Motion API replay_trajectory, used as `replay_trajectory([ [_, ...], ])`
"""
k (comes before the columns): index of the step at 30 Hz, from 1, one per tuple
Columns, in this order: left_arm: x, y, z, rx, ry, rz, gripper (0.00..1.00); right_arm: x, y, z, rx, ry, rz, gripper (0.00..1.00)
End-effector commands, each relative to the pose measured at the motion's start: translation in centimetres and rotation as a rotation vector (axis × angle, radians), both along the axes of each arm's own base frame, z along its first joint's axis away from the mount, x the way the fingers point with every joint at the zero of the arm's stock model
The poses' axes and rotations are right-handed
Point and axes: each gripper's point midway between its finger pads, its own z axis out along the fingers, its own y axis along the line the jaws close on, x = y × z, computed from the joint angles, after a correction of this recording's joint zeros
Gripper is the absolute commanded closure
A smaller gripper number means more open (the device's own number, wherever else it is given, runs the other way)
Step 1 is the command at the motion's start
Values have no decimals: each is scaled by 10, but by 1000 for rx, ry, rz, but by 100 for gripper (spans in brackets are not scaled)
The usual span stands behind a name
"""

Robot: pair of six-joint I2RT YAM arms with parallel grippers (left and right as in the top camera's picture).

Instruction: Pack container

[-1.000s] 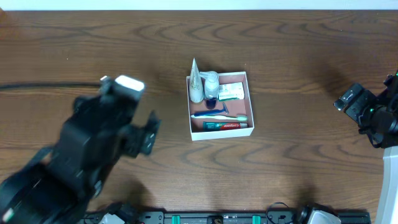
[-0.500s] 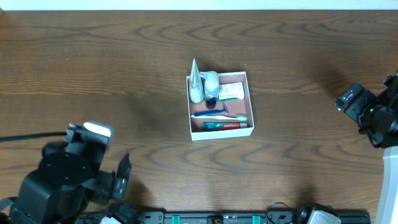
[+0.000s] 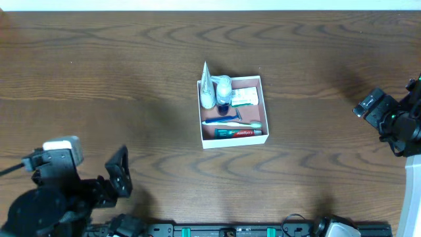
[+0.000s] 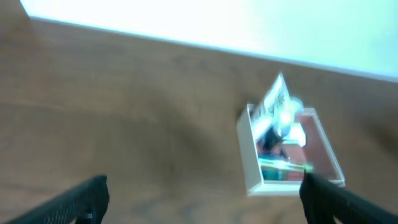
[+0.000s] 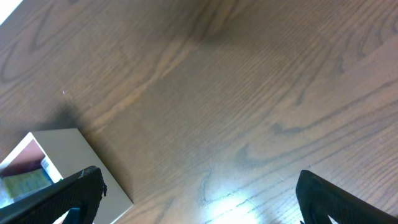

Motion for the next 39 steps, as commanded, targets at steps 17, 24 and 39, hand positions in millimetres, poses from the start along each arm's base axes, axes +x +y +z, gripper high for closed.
replay_trajectory([
  [17, 69, -34, -41, -50, -674, -182, 2, -1, -3, 6, -4, -16, -14, 1],
  [24, 72, -34, -87, -50, -673, -181, 2, -1, -3, 6, -4, -16, -14, 1],
  [39, 85, -32, -170, -40, -567, -164, 2, -1, -3, 6, -4, -16, -14, 1],
])
